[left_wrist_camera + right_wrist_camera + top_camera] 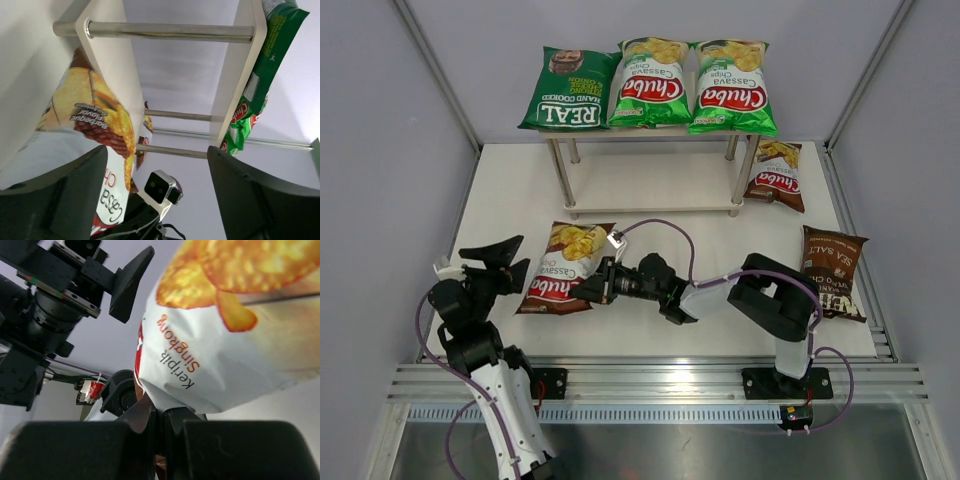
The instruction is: Place and organize the chips bags onto the shelf
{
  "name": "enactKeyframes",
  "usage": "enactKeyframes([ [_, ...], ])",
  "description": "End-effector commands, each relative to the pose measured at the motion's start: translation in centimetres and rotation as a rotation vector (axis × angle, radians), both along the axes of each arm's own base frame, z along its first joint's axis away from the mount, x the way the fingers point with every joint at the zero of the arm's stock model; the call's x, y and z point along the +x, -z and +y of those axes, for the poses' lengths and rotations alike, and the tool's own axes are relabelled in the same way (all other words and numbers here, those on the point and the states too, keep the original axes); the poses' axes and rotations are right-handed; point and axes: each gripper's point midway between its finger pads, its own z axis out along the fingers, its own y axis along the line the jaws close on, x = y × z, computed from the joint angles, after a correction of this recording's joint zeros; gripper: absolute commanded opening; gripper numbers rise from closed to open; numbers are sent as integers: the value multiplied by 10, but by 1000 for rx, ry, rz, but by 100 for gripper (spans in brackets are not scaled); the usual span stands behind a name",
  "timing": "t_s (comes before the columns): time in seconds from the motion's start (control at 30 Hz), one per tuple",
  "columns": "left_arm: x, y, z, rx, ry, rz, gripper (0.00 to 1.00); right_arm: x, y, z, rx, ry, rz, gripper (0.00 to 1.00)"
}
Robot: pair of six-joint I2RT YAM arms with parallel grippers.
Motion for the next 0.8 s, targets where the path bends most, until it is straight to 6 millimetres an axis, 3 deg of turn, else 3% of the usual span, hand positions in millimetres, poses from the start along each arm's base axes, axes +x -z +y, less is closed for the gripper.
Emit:
enactKeyframes([
  [0.0,-4,-25,5,150,-32,-42,86,13,-30,-17,64,44,-91,0],
  [0.07,-4,-25,16,205,-78,2,98,27,-23,-30,55,73,-79,0],
  [0.1,-6,-36,18,272,-89,-11,99,31,-24,-35,51,84,-84,0],
  [0.27,-5,-35,25,357,-91,22,99,54,-12,-62,10,134,-95,0],
  [0.5,-6,-25,11,526,90,11,99,82,-35,-102,28,103,-249,0],
  [0.6,-12,-23,4,619,168,-3,99,87,-47,-106,34,67,-320,0],
  [0.73,-19,-11,-3,678,204,9,99,109,-73,-113,61,43,-410,0],
  [0.77,-20,-6,-5,680,218,9,99,112,-71,-113,54,22,-418,0],
])
